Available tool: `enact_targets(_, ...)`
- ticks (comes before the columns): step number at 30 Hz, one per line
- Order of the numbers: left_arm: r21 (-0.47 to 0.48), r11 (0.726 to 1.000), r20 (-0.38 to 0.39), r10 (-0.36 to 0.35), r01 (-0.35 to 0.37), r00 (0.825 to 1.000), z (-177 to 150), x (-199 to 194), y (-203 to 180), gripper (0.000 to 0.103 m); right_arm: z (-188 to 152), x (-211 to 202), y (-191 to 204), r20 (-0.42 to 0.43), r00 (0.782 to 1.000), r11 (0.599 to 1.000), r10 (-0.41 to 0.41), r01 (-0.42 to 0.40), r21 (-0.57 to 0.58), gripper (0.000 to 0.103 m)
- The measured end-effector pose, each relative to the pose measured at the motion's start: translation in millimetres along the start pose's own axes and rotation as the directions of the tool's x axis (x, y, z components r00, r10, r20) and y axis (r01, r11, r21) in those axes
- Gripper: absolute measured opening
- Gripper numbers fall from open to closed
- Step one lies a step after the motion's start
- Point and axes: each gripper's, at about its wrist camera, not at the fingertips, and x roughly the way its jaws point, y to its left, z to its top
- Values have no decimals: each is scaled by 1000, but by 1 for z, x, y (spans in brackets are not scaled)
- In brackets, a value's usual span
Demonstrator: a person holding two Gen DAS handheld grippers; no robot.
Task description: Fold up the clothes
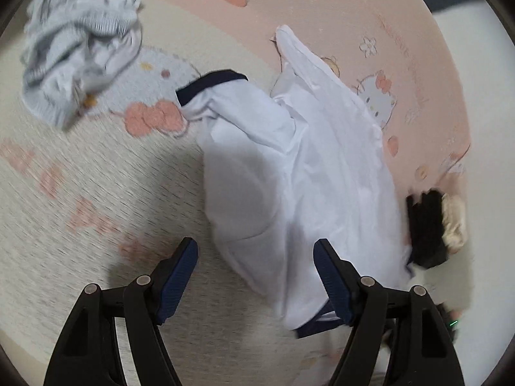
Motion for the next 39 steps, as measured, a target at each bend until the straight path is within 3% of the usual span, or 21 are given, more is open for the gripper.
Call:
enact_targets(4, -19, 1000, 8, -25, 25, 1000, 1, 2, -3, 73, 6, 3, -9, 5, 999, 995, 47, -47, 85, 59)
enact_targets(8, 44, 999, 23, 29, -30, 999, -3, 3, -12, 62, -1, 5, 1, 28, 999, 999, -32, 32, -4, 56)
enact_targets(9, 58, 998, 23, 38, -40, 999, -5, 4, -14, 55, -3, 5, 3, 36, 998, 998, -52, 53, -28, 53)
enact_targets(14, 76, 995, 25, 69, -71, 997, -5, 5, -16, 41, -13, 7, 16, 78, 986, 977, -150, 160, -142, 30)
enact_targets(16, 83, 991, 33, 104, -107, 994, -4, 7, -16, 29, -14, 4, 12, 84, 978, 969, -191, 202, -143, 6)
enact_targets(18, 88, 986, 44, 141, -144, 989, -3, 8, -15, 10, -14, 2, 12, 91, 975, 963, -203, 216, -163, 6)
enact_targets(21, 73, 987, 46, 140, -143, 989, -2, 3, -8, 8, -17, -4, 24, 152, 950, 922, -273, 304, -240, 6)
enact_targets(25, 75, 983, 58, 166, -170, 984, 2, -5, -1, 8, -14, -10, 34, 205, 922, 872, -329, 380, -309, 5)
enact_targets(31, 52, 990, 19, 132, -133, 991, 5, -3, 6, 8, -9, -6, 28, 166, 926, 877, -339, 375, -302, 7)
enact_targets(34, -58, 997, -33, 47, -49, 998, 5, -3, 19, 8, -10, -10, 22, 131, 946, 912, -298, 322, -254, 14)
enact_targets(37, -171, 985, -76, -45, 31, 996, 5, -2, 30, 19, -11, -15, 15, 87, 968, 952, -236, 248, -181, 32)
enact_targets(39, -185, 980, -73, -89, 74, 993, 2, -5, 27, 51, -14, -23, 7, 69, 977, 971, -201, 209, -118, 38)
